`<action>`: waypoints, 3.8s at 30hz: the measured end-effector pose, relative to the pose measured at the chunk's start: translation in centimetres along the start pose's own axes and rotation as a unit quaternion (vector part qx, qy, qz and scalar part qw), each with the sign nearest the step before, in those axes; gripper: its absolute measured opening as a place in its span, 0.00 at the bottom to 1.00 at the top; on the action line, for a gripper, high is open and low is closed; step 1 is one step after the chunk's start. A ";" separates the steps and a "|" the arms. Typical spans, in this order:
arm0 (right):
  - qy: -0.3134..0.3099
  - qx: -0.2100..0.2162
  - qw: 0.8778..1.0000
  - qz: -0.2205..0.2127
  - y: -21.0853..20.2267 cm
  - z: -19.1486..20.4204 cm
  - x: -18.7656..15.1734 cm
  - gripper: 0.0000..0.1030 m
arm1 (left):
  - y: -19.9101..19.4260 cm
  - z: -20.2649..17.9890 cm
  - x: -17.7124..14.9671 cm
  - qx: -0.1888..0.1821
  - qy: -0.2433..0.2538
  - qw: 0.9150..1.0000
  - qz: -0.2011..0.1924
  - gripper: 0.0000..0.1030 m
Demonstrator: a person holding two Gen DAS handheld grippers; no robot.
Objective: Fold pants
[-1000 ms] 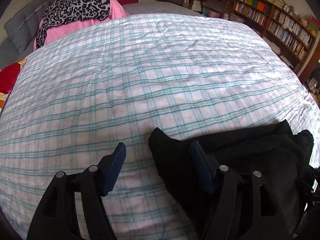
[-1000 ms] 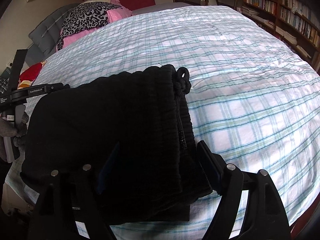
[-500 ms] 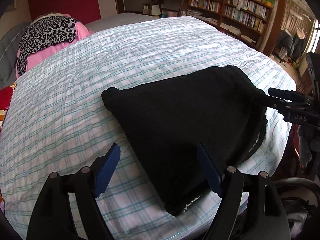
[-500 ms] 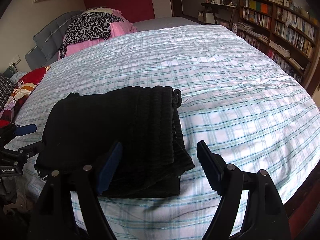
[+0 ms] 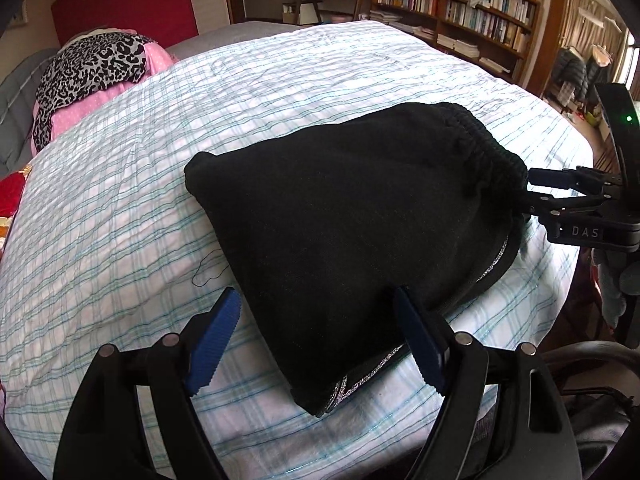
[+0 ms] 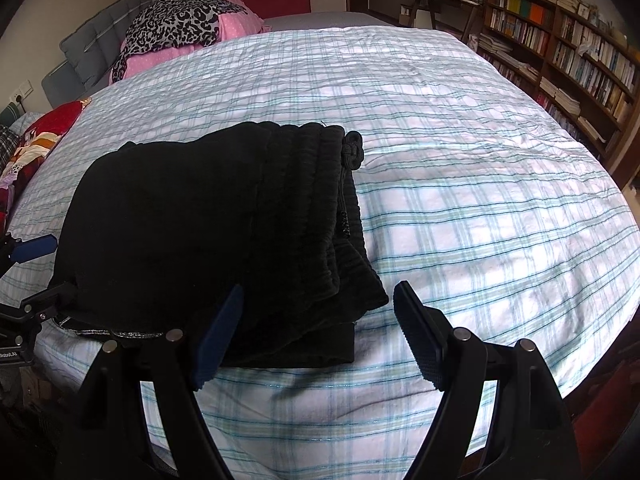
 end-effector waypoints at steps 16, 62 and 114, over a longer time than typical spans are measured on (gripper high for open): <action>0.000 0.005 1.000 0.029 1.6 0.5 -1.2 0.76 | -0.5 -0.3 -0.1 0.006 -0.003 1.000 -0.014 0.84; 0.123 0.190 0.973 0.054 5.5 -1.6 3.9 0.83 | 5.3 9.3 2.9 -0.217 -0.299 0.929 0.019 0.95; 0.056 0.220 0.974 -0.016 15.6 5.8 24.5 0.47 | 13.0 21.2 17.3 -0.189 -0.270 0.944 -0.023 0.53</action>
Point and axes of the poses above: each gripper's, at about its wrist camera, not at the fingertips, and y roughly the way its jaws point, z to its left, x to its top, the point moved 6 cm from there along y, roughly the way its jaws point, and after that the axes turned 6 degrees about -x, right-handed, at the moved point
